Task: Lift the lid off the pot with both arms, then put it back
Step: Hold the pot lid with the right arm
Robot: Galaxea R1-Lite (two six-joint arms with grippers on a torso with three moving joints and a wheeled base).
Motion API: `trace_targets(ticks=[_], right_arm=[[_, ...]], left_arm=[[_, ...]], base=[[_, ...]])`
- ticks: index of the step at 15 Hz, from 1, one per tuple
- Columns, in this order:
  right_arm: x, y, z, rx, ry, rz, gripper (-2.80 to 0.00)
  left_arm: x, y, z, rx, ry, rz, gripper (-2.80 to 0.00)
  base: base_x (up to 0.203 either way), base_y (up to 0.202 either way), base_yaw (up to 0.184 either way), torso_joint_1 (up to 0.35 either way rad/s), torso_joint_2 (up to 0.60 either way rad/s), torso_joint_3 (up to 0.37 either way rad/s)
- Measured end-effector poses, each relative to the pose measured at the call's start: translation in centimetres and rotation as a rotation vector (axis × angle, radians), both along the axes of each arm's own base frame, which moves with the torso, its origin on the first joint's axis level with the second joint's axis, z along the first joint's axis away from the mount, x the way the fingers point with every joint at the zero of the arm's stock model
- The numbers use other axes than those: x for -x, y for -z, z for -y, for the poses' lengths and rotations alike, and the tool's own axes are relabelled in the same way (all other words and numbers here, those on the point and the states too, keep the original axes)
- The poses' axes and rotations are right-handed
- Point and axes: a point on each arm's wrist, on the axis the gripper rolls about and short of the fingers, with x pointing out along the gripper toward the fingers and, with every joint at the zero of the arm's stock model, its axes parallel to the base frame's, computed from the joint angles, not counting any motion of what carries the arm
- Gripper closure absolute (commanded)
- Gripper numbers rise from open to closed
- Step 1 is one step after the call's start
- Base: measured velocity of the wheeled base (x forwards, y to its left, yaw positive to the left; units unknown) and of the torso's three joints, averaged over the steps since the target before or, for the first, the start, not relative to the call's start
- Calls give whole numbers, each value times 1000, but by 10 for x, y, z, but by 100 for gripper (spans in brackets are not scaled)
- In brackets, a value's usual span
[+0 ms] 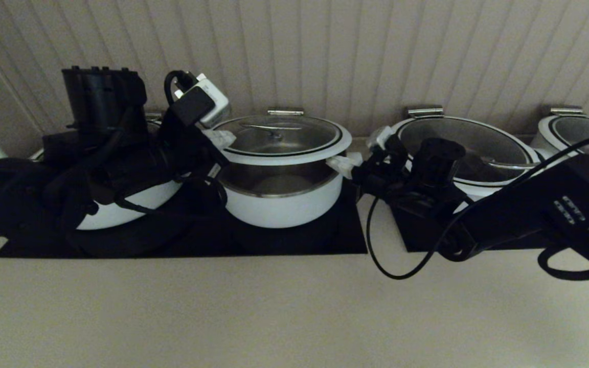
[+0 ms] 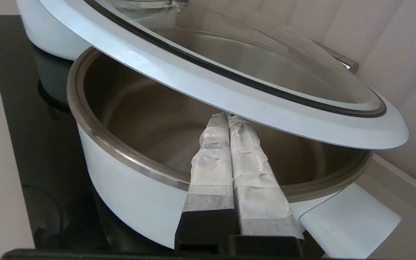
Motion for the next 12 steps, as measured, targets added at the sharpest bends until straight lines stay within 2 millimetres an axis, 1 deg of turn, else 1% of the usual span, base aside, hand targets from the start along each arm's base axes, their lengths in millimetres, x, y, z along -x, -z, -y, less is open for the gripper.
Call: trace_targets(ticks=[5,8,9,12], right_arm=[[-5,-1,-2,-7,1,13,0],[-15,-10,-6,-34,45,52,0],[-19,-12,-7,-43,56,64,0],[-24,-11,-9,-47,61,70,0]], left_arm=[[3,-6,-29,-14,-85,-29,0],[7,-12,-44,-11,-128,-24,0],[11,-11,-48,-15,-137,-43,0],[24,-9,-55,-24,-149,-88,0]], base=[[0,0,0,0,0,0],[0,0,0,0,0,0],[0,0,0,0,0,0],[0,0,0,0,0,0]])
